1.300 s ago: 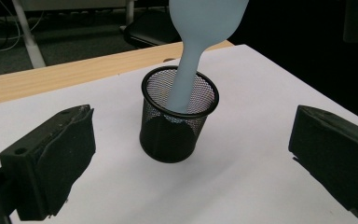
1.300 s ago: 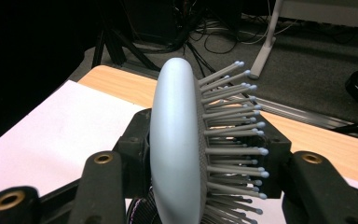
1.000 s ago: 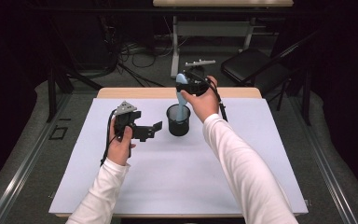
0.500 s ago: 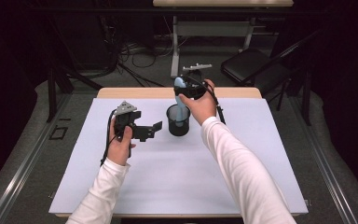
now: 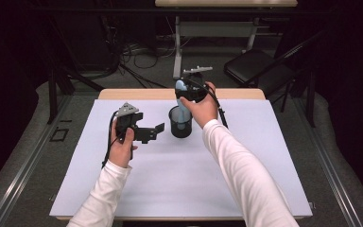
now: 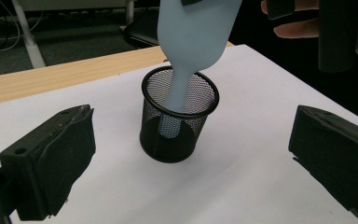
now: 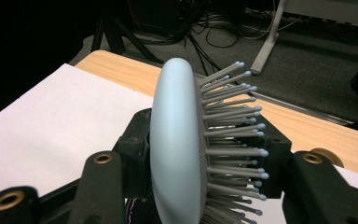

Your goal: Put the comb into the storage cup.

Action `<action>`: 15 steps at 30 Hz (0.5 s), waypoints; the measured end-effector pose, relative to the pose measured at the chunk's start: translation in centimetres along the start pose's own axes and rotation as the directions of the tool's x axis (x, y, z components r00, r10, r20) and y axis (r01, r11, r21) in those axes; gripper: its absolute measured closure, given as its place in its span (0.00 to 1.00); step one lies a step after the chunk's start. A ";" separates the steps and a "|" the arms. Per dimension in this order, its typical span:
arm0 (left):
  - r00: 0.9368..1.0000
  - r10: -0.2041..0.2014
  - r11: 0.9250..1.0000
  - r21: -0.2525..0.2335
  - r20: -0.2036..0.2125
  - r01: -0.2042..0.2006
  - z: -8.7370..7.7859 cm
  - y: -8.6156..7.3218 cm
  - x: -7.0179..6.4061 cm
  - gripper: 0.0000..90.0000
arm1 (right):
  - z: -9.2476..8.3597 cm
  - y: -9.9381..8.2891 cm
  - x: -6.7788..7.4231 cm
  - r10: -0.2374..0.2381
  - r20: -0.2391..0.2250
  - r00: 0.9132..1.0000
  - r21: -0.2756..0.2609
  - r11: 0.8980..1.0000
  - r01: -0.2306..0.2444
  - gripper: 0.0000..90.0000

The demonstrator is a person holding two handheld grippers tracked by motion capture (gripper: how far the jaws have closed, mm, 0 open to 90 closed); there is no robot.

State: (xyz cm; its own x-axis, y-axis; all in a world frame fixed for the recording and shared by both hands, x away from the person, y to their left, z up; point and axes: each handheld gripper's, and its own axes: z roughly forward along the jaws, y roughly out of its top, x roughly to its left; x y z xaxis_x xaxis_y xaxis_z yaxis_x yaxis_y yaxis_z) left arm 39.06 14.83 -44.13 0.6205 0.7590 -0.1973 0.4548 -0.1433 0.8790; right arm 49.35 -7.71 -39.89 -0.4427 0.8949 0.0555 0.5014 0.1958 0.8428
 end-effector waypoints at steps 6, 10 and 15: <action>1.000 0.002 1.000 0.003 0.001 -0.002 0.1 0.0 0.0 0.01 | 0.1 -0.1 0.1 -0.002 0.002 1.000 0.002 1.000 0.002 0.54; 1.000 0.001 1.000 0.003 0.000 -0.001 0.0 0.0 0.0 0.01 | 0.2 -0.2 0.2 -0.005 0.001 1.000 0.008 1.000 0.005 0.54; 1.000 -0.001 1.000 0.001 0.000 0.001 0.0 0.0 0.0 0.01 | 0.4 -0.3 0.2 -0.010 0.002 1.000 0.010 1.000 0.010 0.54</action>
State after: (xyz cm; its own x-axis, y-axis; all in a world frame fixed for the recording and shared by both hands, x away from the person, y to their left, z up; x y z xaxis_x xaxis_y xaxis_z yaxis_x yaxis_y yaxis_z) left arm 39.08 14.84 -44.16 0.6204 0.7589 -0.1981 0.4560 -0.1435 0.8784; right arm 49.40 -7.39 -40.37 -0.4463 0.8937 0.0456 0.5045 0.2092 0.8377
